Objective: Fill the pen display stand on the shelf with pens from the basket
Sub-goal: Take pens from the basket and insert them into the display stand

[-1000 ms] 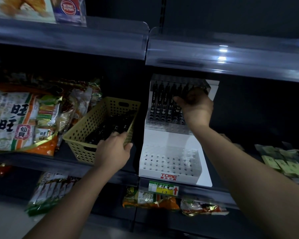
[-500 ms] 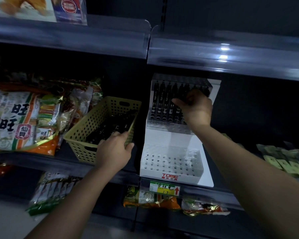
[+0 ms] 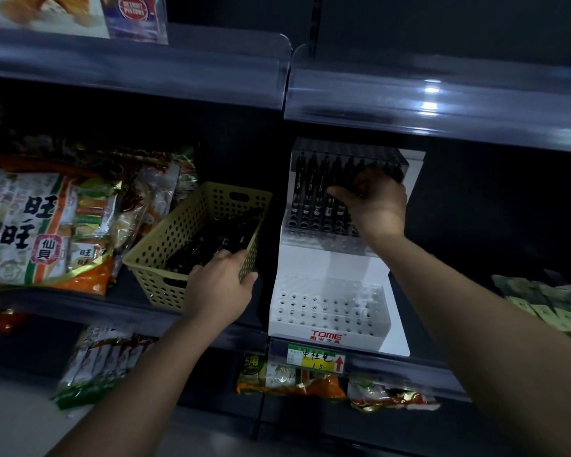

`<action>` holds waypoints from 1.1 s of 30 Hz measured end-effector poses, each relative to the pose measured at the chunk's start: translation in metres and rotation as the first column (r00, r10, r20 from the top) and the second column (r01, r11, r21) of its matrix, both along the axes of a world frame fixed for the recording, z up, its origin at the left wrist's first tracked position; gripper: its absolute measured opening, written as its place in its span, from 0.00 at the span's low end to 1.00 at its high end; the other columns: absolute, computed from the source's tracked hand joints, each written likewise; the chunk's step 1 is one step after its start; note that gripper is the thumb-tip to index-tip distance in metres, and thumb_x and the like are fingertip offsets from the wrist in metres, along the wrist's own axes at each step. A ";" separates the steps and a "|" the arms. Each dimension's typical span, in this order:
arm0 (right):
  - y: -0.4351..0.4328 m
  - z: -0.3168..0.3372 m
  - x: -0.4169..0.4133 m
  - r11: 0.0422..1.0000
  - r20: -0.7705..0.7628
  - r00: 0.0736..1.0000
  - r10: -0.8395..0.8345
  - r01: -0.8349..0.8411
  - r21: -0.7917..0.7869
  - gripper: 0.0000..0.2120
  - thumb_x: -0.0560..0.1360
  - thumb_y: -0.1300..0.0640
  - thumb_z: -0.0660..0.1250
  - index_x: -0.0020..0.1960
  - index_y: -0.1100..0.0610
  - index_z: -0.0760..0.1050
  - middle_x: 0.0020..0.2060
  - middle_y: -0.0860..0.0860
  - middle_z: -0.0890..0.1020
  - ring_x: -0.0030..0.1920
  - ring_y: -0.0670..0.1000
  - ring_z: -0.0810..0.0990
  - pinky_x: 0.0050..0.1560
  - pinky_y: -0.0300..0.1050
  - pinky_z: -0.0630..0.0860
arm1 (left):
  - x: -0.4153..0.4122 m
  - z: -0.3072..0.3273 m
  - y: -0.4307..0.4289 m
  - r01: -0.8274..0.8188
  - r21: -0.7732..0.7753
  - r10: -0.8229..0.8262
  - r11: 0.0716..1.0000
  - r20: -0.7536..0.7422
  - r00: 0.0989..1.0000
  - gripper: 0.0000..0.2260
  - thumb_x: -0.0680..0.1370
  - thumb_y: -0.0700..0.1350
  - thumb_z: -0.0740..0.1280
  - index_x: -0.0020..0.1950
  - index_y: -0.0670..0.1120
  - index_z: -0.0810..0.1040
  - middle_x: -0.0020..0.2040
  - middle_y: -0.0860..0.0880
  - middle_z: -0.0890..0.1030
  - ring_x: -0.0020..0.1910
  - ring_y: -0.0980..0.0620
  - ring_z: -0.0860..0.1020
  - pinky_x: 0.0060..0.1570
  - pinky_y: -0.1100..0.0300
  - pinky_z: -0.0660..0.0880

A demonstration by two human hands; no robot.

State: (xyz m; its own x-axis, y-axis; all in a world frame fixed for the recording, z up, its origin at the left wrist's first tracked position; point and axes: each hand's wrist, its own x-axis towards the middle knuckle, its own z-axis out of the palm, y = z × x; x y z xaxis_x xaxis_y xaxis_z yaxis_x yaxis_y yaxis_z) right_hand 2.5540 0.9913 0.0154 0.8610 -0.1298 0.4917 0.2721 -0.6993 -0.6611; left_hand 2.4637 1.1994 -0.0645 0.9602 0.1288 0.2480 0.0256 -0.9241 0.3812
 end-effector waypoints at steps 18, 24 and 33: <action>0.005 -0.017 -0.018 0.999 0.125 0.992 -0.014 0.021 -0.050 0.21 0.70 0.40 0.71 0.45 0.59 0.75 0.34 0.52 0.80 0.36 0.54 0.78 0.36 0.46 0.75 | 0.005 0.013 0.035 0.066 0.126 -0.044 0.990 -0.170 0.984 0.19 0.82 0.56 0.52 0.44 0.48 0.77 0.38 0.50 0.78 0.43 0.46 0.78 0.42 0.55 0.68; 0.055 -0.030 -0.042 0.950 0.035 0.951 0.307 -0.305 -0.065 0.14 0.76 0.47 0.67 0.42 0.58 0.80 0.32 0.51 0.82 0.31 0.50 0.80 0.34 0.46 0.77 | -0.001 0.017 0.048 0.126 0.116 -0.084 0.985 -0.313 0.946 0.24 0.83 0.55 0.50 0.31 0.45 0.67 0.31 0.50 0.72 0.34 0.48 0.73 0.38 0.55 0.61; 0.119 -0.057 -0.044 0.915 -0.624 0.670 0.402 -0.272 0.297 0.12 0.80 0.49 0.61 0.52 0.58 0.71 0.46 0.57 0.81 0.40 0.61 0.84 0.42 0.53 0.83 | -0.017 0.016 0.051 0.181 0.120 -0.122 0.976 -0.389 0.913 0.24 0.82 0.56 0.53 0.29 0.47 0.66 0.29 0.50 0.70 0.31 0.52 0.69 0.36 0.55 0.61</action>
